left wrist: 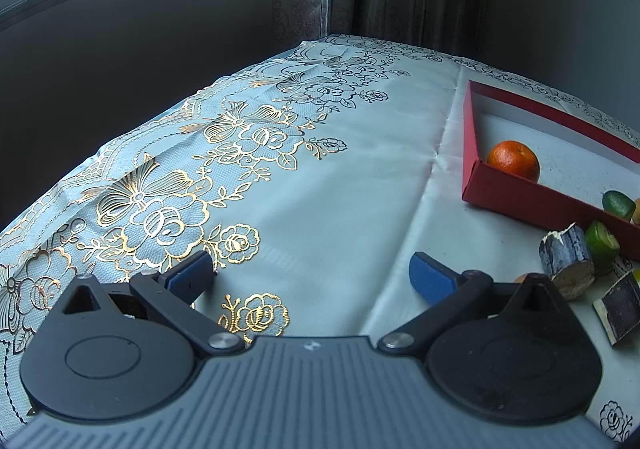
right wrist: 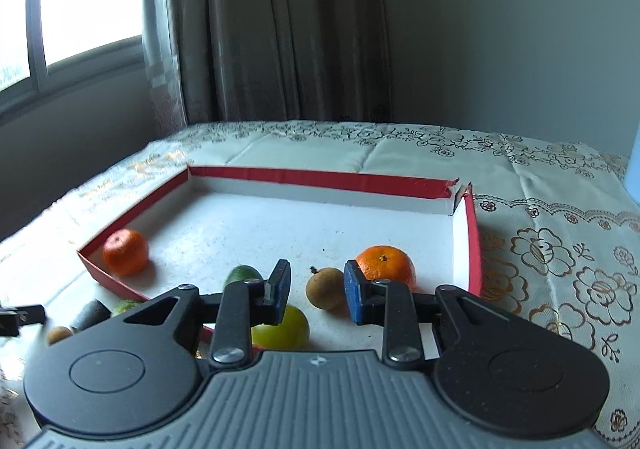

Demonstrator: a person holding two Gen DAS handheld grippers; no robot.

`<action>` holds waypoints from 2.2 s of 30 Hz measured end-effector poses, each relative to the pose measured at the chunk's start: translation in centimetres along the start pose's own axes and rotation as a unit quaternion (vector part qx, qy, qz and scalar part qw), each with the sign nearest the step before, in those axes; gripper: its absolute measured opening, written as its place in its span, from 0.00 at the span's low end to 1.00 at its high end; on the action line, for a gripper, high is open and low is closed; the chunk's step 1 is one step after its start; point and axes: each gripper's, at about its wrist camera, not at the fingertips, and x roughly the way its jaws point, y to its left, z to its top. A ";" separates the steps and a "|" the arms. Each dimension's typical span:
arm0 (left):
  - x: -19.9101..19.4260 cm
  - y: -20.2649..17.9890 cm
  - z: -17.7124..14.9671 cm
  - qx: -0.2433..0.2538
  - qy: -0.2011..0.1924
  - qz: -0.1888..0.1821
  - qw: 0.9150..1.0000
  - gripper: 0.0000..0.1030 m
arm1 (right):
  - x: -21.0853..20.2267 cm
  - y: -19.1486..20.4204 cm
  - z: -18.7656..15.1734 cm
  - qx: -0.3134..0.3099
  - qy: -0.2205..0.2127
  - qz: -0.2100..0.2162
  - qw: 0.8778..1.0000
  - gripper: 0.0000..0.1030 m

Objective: Organize fruits
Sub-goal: 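Carry the kiwi into the red box and open the right gripper, then move the left gripper to the second brown kiwi and close on it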

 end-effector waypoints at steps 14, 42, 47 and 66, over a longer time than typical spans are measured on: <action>-3.4 -1.3 -1.3 0.046 -0.087 -0.054 0.994 1.00 | -6.6 -5.4 -5.2 0.053 0.009 0.015 0.998 0.29; -3.7 -8.9 -2.9 0.228 -0.063 -0.149 0.960 0.33 | -5.7 -6.1 -5.4 0.077 0.035 0.029 0.996 0.30; -3.5 -8.6 -2.9 0.221 -0.059 -0.157 0.961 0.30 | -5.7 -6.1 -5.4 0.078 0.036 0.031 0.996 0.30; -3.7 -7.7 -2.7 0.190 -0.060 -0.169 0.965 0.23 | -5.3 -5.7 -5.4 0.066 0.052 0.038 0.996 0.40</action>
